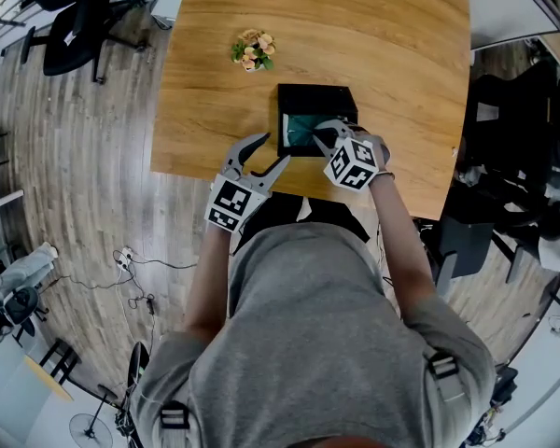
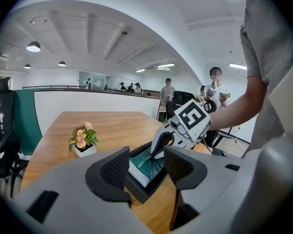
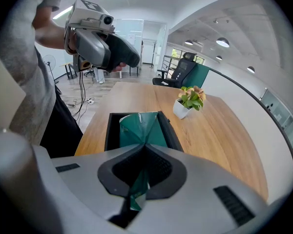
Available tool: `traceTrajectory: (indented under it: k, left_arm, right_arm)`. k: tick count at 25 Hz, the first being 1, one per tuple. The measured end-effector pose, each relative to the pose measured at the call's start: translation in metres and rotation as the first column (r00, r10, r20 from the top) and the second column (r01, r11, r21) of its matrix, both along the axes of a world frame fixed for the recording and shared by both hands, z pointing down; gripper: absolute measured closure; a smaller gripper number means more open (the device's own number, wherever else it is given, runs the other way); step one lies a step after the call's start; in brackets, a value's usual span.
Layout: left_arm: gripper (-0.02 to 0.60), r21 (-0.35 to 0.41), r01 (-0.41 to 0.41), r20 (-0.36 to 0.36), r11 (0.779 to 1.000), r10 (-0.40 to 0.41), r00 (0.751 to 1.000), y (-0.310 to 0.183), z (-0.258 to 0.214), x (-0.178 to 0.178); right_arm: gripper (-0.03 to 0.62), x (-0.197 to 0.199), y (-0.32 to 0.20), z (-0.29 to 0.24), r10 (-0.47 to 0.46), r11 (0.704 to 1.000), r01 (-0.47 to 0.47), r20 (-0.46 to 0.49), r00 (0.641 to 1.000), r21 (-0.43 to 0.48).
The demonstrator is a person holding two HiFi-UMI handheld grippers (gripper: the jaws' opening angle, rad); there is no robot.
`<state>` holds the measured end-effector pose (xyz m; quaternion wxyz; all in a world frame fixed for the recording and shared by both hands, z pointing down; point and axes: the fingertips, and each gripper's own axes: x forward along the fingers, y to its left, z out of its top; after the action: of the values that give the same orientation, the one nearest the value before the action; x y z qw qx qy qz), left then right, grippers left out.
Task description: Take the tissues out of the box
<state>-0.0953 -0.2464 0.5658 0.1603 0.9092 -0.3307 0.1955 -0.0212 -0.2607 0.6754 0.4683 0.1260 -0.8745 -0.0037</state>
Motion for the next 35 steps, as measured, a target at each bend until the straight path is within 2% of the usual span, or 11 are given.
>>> traceTrajectory:
  k: [17, 35]
  left_arm:
    - [0.353, 0.061, 0.065, 0.017, 0.996, -0.066, 0.998, 0.024, -0.036, 0.004]
    - [0.353, 0.094, 0.085, 0.021, 0.992, -0.088, 0.996, 0.069, -0.055, 0.030]
  right_arm:
    - [0.588, 0.000, 0.005, -0.051, -0.029, 0.999, 0.026, 0.077, 0.997, 0.037]
    - [0.588, 0.021, 0.024, -0.088, -0.035, 0.995, 0.025, 0.103, 0.994, 0.100]
